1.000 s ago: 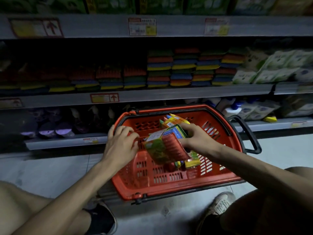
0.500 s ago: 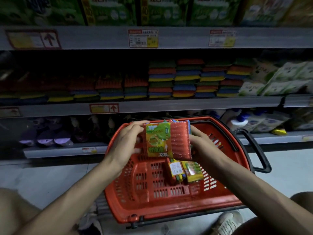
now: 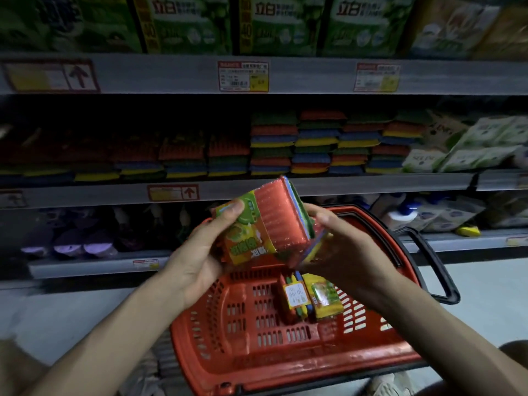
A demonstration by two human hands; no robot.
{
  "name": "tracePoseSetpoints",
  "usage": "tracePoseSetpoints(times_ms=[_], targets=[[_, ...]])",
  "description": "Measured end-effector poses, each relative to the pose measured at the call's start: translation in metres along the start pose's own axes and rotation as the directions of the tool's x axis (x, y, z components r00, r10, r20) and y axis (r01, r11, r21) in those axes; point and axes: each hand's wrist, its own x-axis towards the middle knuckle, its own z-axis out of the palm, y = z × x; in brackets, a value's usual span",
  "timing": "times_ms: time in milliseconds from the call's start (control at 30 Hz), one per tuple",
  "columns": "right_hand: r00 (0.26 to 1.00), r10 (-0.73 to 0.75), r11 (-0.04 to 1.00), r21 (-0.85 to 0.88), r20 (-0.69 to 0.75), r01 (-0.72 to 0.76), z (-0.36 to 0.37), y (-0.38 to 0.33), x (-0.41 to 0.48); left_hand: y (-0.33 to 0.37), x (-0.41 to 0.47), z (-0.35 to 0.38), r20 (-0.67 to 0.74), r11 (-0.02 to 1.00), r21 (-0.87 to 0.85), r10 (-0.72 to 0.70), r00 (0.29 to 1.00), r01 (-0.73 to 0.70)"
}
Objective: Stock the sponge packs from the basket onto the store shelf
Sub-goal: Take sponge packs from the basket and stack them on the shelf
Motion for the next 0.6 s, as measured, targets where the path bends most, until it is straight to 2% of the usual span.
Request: tracePoseSetpoints(times_ms=[67, 100, 167, 300, 367, 600], targets=[[0.987, -0.067, 0.997, -0.046, -0.144, 0.061, -0.002, -0.004, 0.0, 0.004, -0.002, -0.003, 0.012, 0.999, -0.04, 0.009, 1.0, -0.008], [0.967, -0.14, 0.982, -0.156, -0.211, 0.108, -0.003, -0.004, -0.001, 0.007, -0.002, -0.006, 0.018, 0.998, -0.05, 0.023, 1.0, -0.023], [0.937, -0.254, 0.925, -0.344, -0.241, 0.163, -0.006, -0.006, -0.002, 0.01, -0.001, -0.01, 0.016, 0.996, -0.055, 0.067, 0.998, -0.066], [0.942, -0.172, 0.949, -0.304, -0.289, 0.08, -0.008, -0.013, -0.003, 0.019, 0.0, -0.017, 0.002, 0.984, 0.0, 0.18, 0.984, -0.18], [0.931, -0.169, 0.929, -0.369, -0.324, 0.041, -0.011, -0.013, -0.004, 0.021, 0.0, -0.021, -0.001, 0.976, 0.027, 0.216, 0.976, -0.216], [0.917, -0.045, 0.885, -0.441, -0.396, -0.146, -0.012, -0.006, -0.011, 0.016, -0.01, -0.021, -0.062, 0.99, -0.007, 0.142, 0.988, -0.142]])
